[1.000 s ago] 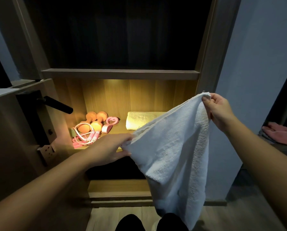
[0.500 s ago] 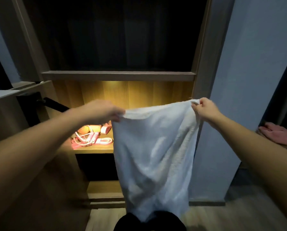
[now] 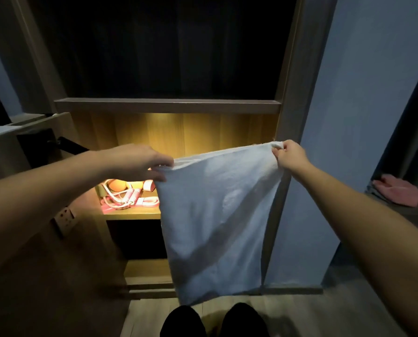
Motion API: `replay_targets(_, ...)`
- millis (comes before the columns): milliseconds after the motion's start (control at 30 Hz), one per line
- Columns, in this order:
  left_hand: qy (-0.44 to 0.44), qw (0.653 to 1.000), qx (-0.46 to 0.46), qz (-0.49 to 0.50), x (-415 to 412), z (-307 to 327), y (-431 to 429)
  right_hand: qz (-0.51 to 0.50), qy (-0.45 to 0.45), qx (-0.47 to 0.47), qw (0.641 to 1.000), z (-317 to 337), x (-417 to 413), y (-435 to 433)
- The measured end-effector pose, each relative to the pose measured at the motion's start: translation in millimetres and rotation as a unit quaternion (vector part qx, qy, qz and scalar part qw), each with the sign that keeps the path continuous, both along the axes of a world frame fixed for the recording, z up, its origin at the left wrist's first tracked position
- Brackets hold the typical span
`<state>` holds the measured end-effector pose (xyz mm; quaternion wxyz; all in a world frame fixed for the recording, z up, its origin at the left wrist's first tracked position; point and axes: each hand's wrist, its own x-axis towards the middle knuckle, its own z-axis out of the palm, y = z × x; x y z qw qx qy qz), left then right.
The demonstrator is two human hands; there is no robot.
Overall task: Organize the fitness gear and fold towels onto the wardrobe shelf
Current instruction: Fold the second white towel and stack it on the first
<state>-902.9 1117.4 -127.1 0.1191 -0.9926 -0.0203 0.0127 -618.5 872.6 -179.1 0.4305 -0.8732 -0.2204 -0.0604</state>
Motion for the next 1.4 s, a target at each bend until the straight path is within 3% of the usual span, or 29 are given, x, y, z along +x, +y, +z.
replay_targets(200,0.040,0.975,-0.217,-0.004,6.6,-8.7,-16.7,-0.016,0.013,0.050,0.999,7.6,5.2,6.1)
replay_targets(400,0.054,0.920,-0.389,-0.008,1.1,-4.8,-32.7,-0.004,0.033,0.083,0.996,11.7,11.0,-0.3)
replay_targets(467,0.080,0.939,-0.335,0.015,3.2,-1.1,-33.6,0.001,0.031,0.085,0.996,11.9,10.0,-1.5)
replay_targets(533,0.117,0.981,-0.153,0.032,6.0,0.3,-35.8,0.010,0.025,0.079,0.996,10.7,7.1,0.9)
replay_targets(600,0.138,0.989,-0.027,0.041,8.1,-4.3,-42.2,0.028,0.018,0.069,0.997,9.4,2.1,7.1)
replay_targets(633,0.151,0.988,-0.025,0.036,8.6,-8.1,-47.6,0.035,0.015,0.067,0.997,8.5,-0.1,10.1)
replay_targets(767,0.218,0.937,-0.272,0.004,5.7,-20.7,-71.9,0.030,0.029,0.073,0.996,7.5,-3.7,14.3)
replay_targets(967,0.237,0.889,-0.390,0.002,8.4,-27.2,-81.0,0.031,0.050,0.075,0.995,0.1,-4.3,13.8)
replay_targets(1033,0.266,0.879,-0.396,0.019,10.2,-26.6,-80.3,0.032,0.054,0.073,0.995,-4.6,-4.2,13.5)
replay_targets(1167,0.290,0.894,-0.336,0.061,10.8,-30.7,-79.1,0.030,0.053,0.066,0.996,-10.8,-2.4,12.8)
replay_targets(1333,0.290,0.893,-0.344,0.007,9.5,-38.3,-95.0,0.050,0.062,0.065,0.995,-11.1,-7.4,21.9)
replay_targets(1400,0.249,0.913,-0.322,0.013,11.0,-31.4,-90.1,0.041,0.059,0.055,0.996,-9.6,-4.8,17.1)
